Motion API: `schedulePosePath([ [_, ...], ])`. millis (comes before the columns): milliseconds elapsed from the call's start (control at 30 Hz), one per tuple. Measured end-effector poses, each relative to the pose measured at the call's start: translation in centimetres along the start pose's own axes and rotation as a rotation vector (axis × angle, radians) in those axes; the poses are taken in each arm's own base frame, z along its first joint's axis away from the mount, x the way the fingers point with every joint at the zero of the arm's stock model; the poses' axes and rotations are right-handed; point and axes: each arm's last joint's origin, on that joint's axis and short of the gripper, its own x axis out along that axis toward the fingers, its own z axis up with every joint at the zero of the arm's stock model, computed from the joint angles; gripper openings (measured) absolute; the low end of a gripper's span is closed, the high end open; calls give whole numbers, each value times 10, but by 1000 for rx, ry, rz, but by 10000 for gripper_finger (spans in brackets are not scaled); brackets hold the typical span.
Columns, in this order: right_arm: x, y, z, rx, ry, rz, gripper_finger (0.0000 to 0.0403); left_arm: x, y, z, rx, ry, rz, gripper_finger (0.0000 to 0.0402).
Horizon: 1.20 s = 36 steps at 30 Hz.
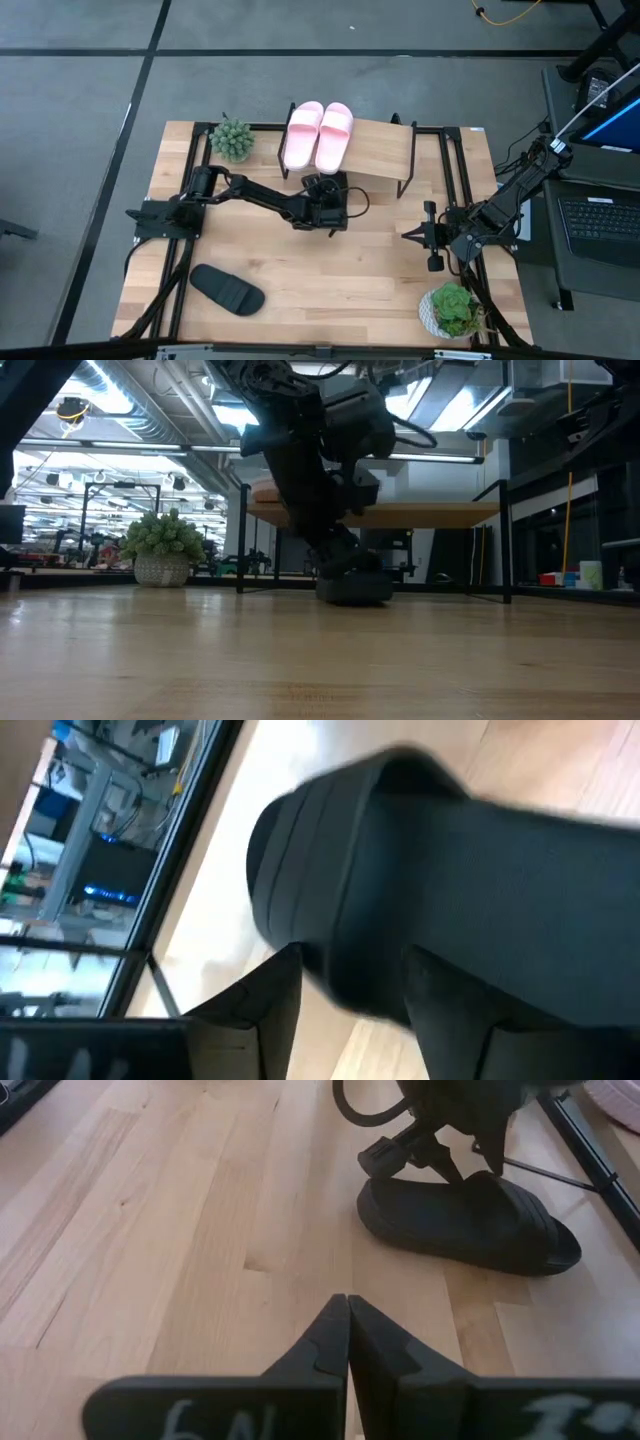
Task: Pick and place slides into the shelf
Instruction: Put the top black slipper on the shelf
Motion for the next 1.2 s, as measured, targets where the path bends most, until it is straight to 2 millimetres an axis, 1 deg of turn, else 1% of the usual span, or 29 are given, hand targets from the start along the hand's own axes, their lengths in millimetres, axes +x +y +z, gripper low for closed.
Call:
schedulePosePath([
  [133,0,0,0,-1,0,0,10,3,3,4,26,-24,19,163],
  [300,0,0,0,-2,0,0,10,8,7,5,19,-17,26,163],
  [633,0,0,0,-3,0,0,10,11,8,6,0,-17,12,159],
  [733,0,0,0,-3,0,0,10,10,8,7,-17,-28,10,139],
  [800,0,0,0,-3,0,0,10,10,8,9,-30,-39,7,115],
  [1000,0,0,0,-3,0,0,10,10,8,11,-82,-56,3,19],
  [1033,0,0,0,-3,0,0,10,9,7,11,-93,-58,1,11],
  [1200,0,0,0,-3,0,0,10,3,1,10,-88,-69,-10,8],
])
